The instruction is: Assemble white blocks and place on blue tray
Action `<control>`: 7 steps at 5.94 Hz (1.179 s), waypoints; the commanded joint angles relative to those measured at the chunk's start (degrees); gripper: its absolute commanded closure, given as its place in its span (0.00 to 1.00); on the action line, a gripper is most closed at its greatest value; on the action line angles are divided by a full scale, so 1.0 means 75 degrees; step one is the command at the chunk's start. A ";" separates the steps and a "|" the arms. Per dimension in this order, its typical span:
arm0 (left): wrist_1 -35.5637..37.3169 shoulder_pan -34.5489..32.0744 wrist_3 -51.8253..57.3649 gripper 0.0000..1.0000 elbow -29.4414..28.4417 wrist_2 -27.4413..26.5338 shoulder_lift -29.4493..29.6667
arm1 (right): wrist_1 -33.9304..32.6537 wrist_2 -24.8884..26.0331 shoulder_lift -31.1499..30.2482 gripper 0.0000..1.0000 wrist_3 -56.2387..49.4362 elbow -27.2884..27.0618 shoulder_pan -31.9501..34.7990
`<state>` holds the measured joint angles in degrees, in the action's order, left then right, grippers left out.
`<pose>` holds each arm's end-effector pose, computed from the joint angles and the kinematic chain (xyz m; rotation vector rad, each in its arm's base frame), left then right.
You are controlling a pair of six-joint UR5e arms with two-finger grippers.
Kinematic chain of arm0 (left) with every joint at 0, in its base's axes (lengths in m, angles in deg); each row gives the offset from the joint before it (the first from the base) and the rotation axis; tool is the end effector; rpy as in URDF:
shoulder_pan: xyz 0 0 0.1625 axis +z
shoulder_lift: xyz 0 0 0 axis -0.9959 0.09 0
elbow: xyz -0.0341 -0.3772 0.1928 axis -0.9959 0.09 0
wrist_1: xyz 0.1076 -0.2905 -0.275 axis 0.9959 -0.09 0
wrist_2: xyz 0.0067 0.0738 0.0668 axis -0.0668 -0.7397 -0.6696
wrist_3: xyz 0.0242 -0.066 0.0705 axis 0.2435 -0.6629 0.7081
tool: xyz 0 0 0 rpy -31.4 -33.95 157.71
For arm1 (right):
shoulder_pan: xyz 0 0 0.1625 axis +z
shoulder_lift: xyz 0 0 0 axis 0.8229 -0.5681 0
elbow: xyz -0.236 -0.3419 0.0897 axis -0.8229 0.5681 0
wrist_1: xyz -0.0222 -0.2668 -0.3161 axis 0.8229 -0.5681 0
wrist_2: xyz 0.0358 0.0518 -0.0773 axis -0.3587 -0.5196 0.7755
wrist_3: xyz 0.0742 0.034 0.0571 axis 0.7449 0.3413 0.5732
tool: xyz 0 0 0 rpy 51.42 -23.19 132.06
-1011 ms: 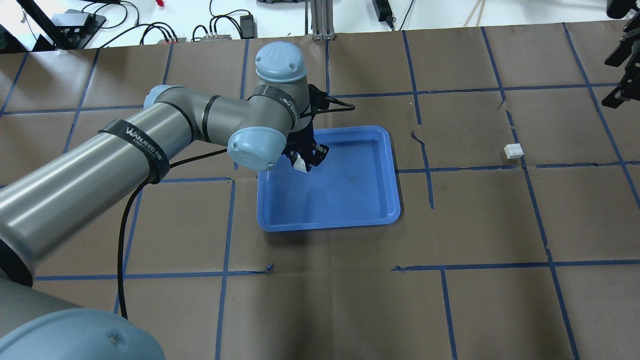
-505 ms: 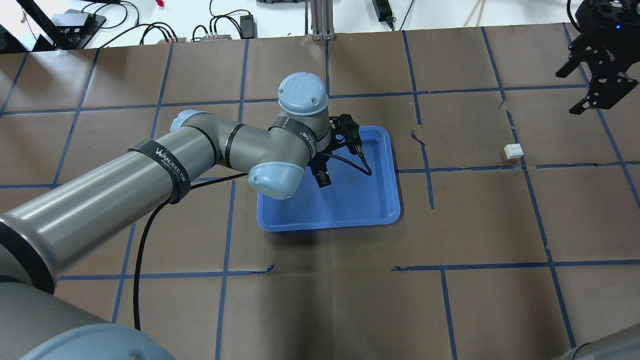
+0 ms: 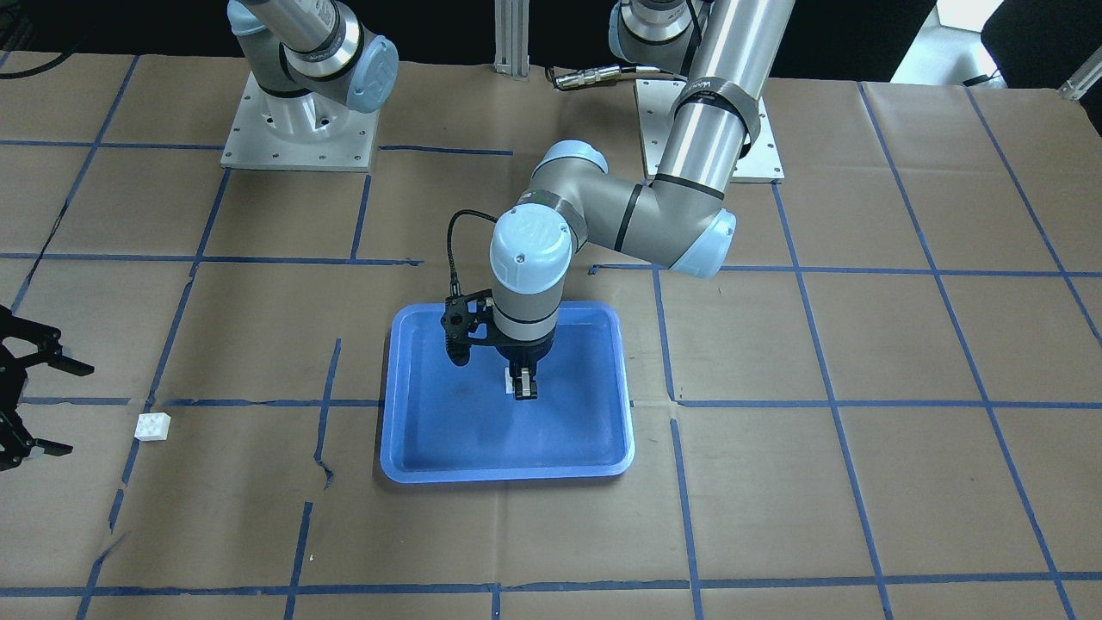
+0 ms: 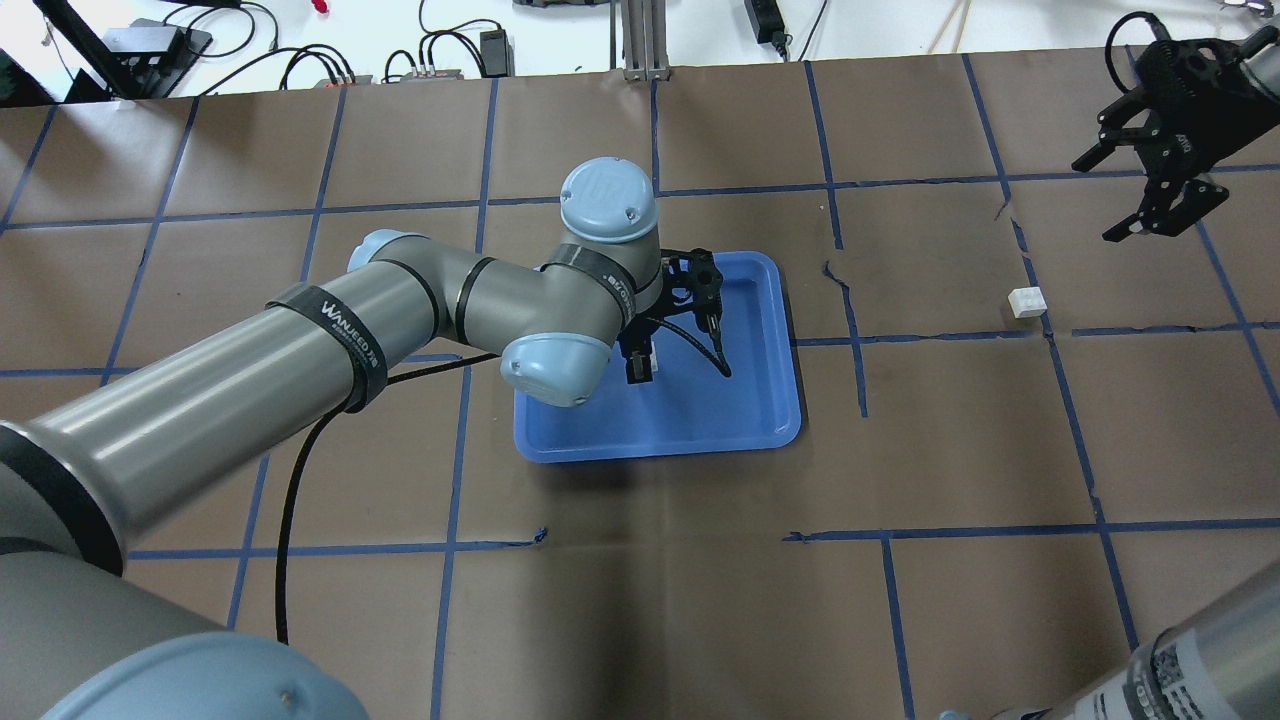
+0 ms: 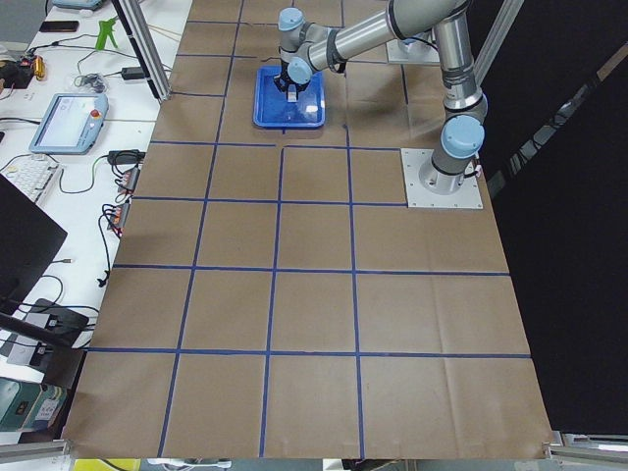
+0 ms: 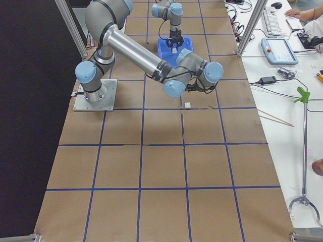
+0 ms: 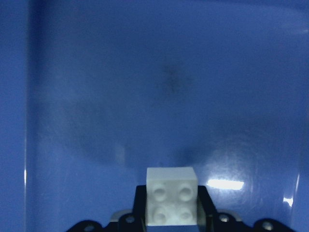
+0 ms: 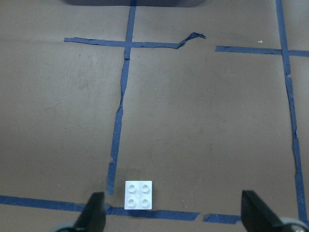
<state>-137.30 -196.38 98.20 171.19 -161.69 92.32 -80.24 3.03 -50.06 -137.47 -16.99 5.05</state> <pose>-0.3509 -0.5223 0.1890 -2.1399 -2.2944 0.0385 -0.1656 -0.6369 0.2842 -2.0379 1.8690 -0.4444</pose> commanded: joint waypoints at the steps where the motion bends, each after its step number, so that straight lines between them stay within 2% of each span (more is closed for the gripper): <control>1: 0.0054 0.0001 0.0031 0.87 -0.0002 0.0008 0.0032 | -0.0087 -0.0311 0.0877 0.00 -0.0692 -0.0012 -0.0275; 2: 0.0100 0.0001 0.0031 0.29 0.0021 0.0031 0.0055 | -0.0099 -0.0299 0.1090 0.00 -0.0800 -0.0174 -0.0334; 4: 0.0112 -0.0011 0.0008 0.25 0.0092 -0.0015 0.0068 | -0.0134 -0.0288 0.1139 0.00 -0.0743 -0.0620 -0.0335; 5: -0.0015 -0.0011 0.0008 0.15 -0.0059 -0.0050 -0.0188 | -0.0146 -0.0288 0.1151 0.00 -0.0720 -0.0633 -0.0335; 6: -0.0527 0.0012 -0.0004 0.14 -0.0095 -0.0039 -0.0724 | -0.0181 -0.0288 0.1220 0.00 -0.0766 -0.0633 -0.0381; 7: -0.1309 0.0036 -0.0074 0.14 -0.0119 -0.0085 -0.1658 | -0.0251 -0.0276 0.1233 0.05 -0.0766 -0.0668 -0.0405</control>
<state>-142.21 -196.27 98.02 170.53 -162.09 85.66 -81.69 0.90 -41.00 -143.15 -21.79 2.22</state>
